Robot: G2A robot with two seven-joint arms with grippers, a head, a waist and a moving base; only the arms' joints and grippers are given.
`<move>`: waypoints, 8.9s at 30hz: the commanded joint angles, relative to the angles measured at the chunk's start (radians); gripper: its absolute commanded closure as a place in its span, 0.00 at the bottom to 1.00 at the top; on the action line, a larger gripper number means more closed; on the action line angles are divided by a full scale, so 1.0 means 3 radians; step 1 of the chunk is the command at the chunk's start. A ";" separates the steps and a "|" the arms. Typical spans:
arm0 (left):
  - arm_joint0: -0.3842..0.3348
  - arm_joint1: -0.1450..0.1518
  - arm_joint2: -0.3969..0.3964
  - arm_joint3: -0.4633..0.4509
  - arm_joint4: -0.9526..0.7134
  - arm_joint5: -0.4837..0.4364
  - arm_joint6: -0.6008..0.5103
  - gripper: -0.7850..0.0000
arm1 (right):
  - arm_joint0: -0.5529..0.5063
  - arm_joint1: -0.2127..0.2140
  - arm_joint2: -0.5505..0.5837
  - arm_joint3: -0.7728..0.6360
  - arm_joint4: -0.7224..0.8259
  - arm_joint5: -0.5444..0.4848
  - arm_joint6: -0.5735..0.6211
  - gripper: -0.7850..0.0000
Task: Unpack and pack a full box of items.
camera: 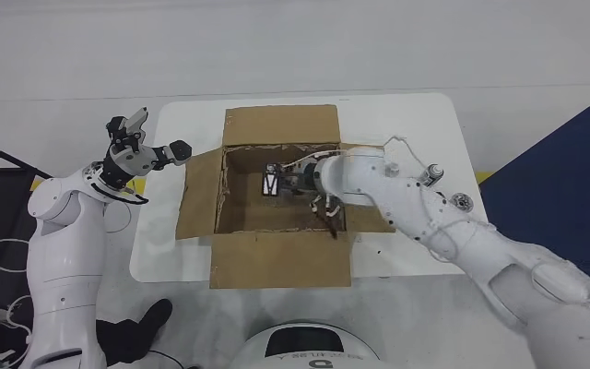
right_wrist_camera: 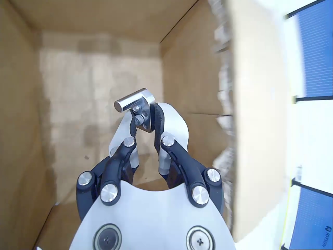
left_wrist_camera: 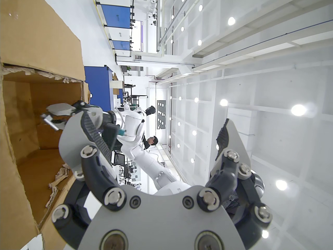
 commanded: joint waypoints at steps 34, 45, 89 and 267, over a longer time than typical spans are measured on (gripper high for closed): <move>0.0000 0.0000 0.0000 0.0000 0.0000 0.0000 0.0000 0.00 | -0.3463 0.0835 0.2798 0.0301 -0.0046 0.0684 -0.3477 1.00; 0.0000 0.0000 0.0000 0.0000 0.0000 0.0000 0.0000 0.00 | -0.3467 0.0820 0.2903 0.0537 0.0083 0.0431 -0.3142 1.00; 0.0000 0.0000 0.0000 0.0000 0.0000 0.0000 0.0000 0.00 | -0.3290 0.0766 0.2979 0.0598 -0.0909 0.0284 -0.4500 0.00; 0.0000 0.0000 0.0000 0.0000 0.0000 0.0000 0.0000 0.00 | -0.3044 0.0153 0.2559 -0.2255 -0.0878 0.1829 -0.0629 0.07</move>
